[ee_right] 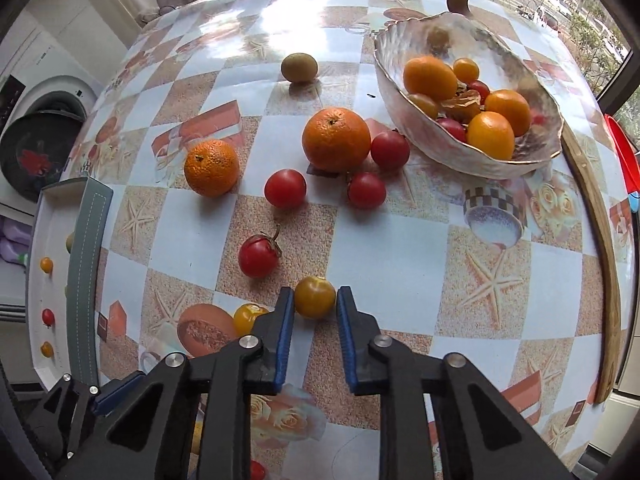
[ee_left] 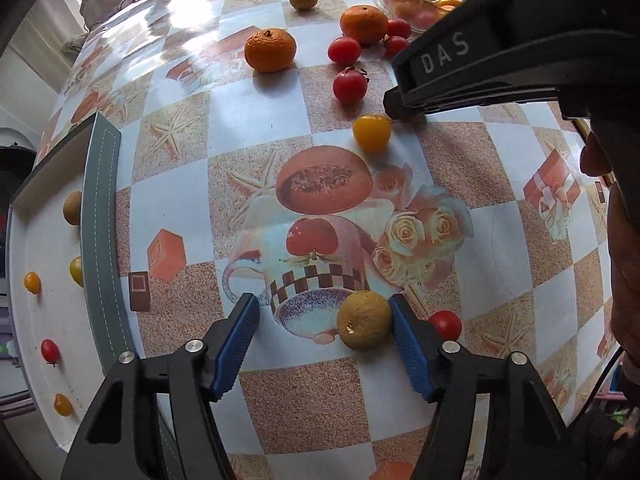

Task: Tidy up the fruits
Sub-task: 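Close the left tool on a kiwi while the right tool grasps a yellow tomato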

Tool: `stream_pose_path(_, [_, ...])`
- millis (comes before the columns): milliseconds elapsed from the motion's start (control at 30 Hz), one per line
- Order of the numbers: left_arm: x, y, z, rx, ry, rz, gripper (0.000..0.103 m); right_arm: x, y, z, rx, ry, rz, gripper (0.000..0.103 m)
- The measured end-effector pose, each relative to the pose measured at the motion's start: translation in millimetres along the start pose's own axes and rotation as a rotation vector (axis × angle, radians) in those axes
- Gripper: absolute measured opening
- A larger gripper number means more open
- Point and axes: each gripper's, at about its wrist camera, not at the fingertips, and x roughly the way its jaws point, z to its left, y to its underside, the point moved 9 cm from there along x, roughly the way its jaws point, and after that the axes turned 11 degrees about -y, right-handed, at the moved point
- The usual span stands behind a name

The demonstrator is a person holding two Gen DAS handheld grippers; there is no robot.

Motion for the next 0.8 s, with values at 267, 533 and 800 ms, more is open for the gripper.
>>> stream_pose_path(267, [-14.2, 1.4, -13.7, -0.018, 0.096, 0.006, 0.027, -33.2, 42.5, -17.9, 0.117, -0.068, -0.006, 0.022])
stream_pose_path(533, [-34.8, 2.3, 9.0, -0.061, 0.142, -0.011, 0.027, -52.6, 86.0, -15.9, 0.159, -0.088, 0.026, 0.022])
stream_pose_path(800, [-48.1, 6.4, 49.2, -0.115, 0.130, -0.042, 0.027, -68.6, 97.9, 12.6, 0.132, -0.107, 0.037, 0.022])
